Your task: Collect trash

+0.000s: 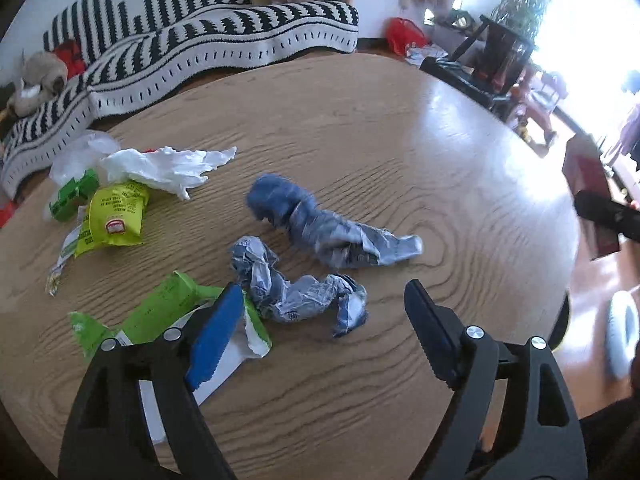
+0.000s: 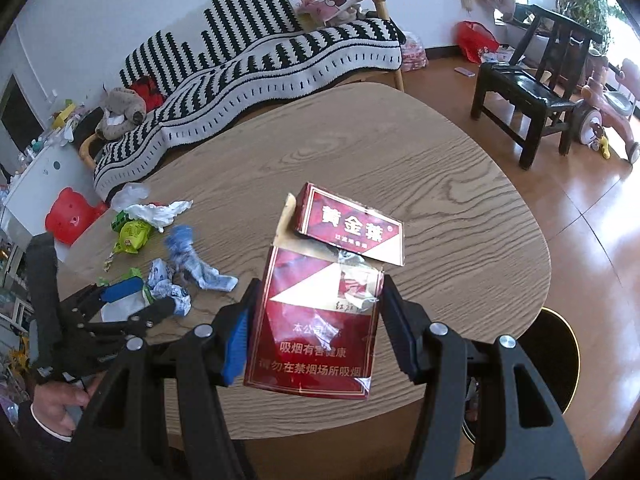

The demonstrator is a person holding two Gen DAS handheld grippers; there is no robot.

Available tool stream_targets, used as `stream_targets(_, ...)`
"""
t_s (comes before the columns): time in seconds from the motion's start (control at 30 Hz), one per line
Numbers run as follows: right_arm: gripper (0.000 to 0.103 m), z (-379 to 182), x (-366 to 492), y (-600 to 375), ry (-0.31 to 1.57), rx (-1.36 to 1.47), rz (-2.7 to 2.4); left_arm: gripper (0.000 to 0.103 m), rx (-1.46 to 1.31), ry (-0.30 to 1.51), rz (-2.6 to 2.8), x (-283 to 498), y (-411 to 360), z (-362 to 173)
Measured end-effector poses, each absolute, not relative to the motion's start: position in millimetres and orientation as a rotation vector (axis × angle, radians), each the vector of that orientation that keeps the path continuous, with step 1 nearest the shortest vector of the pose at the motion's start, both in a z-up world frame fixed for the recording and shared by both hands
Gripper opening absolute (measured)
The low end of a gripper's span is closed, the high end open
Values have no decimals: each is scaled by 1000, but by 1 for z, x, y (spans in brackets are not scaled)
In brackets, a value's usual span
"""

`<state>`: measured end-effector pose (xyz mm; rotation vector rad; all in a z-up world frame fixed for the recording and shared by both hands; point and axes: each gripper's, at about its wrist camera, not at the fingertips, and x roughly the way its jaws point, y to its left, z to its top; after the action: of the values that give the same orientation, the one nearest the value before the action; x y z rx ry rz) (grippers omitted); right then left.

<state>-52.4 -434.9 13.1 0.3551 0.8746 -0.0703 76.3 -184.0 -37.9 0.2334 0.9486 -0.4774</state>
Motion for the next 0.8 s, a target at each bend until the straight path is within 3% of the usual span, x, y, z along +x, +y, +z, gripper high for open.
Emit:
stream_targets(0.67, 58, 12, -45, -430, 887, 338, -64, 80, 18, 997, -437, 139, -204, -42)
stream_targets(0.77, 58, 9, -44, -431, 891, 338, -64, 69, 25, 1002, -440, 147, -210, -46)
stream_targets(0.8, 58, 9, -43, -431, 892, 337, -63, 59, 24, 1007, -439, 149, -211, -48)
